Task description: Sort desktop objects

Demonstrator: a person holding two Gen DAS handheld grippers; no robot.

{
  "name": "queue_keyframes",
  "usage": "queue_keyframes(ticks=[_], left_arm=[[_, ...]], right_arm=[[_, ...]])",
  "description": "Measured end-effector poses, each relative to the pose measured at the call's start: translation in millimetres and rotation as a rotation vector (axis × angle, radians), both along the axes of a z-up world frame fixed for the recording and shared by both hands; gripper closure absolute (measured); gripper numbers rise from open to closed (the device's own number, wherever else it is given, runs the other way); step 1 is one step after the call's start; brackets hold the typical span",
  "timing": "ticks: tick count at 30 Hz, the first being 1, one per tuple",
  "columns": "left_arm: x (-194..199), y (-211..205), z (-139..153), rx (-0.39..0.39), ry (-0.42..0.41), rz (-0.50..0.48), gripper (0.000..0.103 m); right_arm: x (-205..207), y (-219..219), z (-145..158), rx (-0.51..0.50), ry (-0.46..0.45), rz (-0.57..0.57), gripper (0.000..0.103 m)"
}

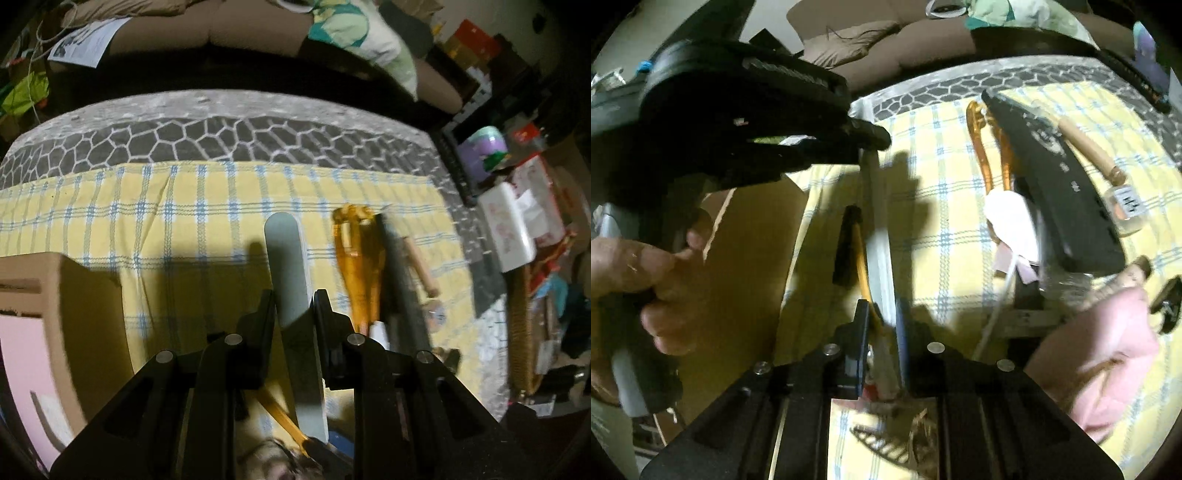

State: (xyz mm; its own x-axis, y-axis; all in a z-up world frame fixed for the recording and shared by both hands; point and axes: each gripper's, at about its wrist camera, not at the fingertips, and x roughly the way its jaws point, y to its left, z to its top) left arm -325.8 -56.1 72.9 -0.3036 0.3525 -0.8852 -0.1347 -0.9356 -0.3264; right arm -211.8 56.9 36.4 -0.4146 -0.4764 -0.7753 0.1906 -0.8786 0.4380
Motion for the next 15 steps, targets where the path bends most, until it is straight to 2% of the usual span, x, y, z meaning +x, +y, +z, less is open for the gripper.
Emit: queue_keyframes(ticks=[5,9,15], left_arm=[[24.0,6.8,26.4,-0.012,0.033,-0.036,0.084],[39.4,-3.2,50.6,0.014,0.046,-0.025,0.084],[67.5,-41.6,106.3,0.063,0.087,0.016,0.084]], right_arm=[[10.1,-2.8,14.7,0.011,-0.006,0.001,0.091],[30.8,-6.1,27.1,0.011,0.007,-0.004,0.091],[55.5,-21.1,84.0,0.029,0.071,0.035,0.091]])
